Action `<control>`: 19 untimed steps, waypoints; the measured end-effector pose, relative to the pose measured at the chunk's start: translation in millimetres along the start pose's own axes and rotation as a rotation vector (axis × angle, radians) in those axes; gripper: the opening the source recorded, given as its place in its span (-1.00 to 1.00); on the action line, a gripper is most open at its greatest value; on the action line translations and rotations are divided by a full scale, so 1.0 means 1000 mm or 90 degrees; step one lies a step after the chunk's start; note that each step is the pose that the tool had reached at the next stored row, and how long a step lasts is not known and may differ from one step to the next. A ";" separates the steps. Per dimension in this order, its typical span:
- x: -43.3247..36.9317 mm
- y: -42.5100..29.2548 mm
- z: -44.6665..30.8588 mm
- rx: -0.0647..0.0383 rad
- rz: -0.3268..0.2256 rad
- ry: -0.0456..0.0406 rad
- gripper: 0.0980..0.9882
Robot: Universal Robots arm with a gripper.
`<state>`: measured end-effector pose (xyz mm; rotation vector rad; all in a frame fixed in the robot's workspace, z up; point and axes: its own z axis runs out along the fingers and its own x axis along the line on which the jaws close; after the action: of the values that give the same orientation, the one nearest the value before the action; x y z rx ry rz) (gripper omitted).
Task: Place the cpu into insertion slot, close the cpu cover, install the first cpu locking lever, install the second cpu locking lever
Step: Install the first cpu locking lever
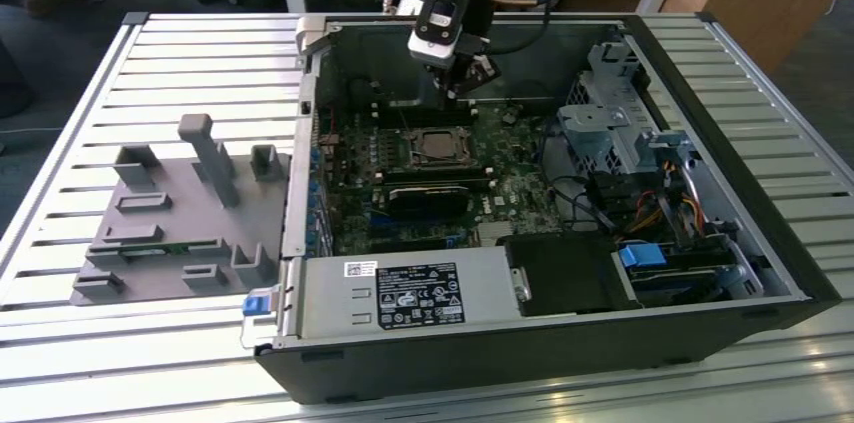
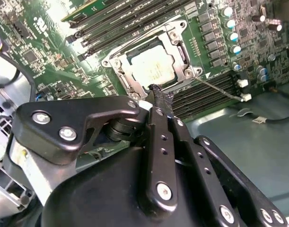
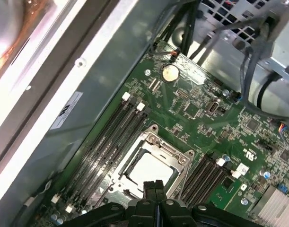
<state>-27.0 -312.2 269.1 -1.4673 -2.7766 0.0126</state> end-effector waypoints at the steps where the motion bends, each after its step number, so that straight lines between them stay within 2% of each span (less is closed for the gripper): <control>1: 0.0000 0.0000 0.0000 0.000 -0.006 0.0000 -0.96; 16: 0.0000 0.0000 0.0001 0.000 -0.095 -0.0006 -0.96; 19: 0.0000 0.0000 0.0000 -0.002 -0.118 0.0013 -0.96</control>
<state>-27.0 -312.2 269.1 -1.2026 -2.9001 0.0061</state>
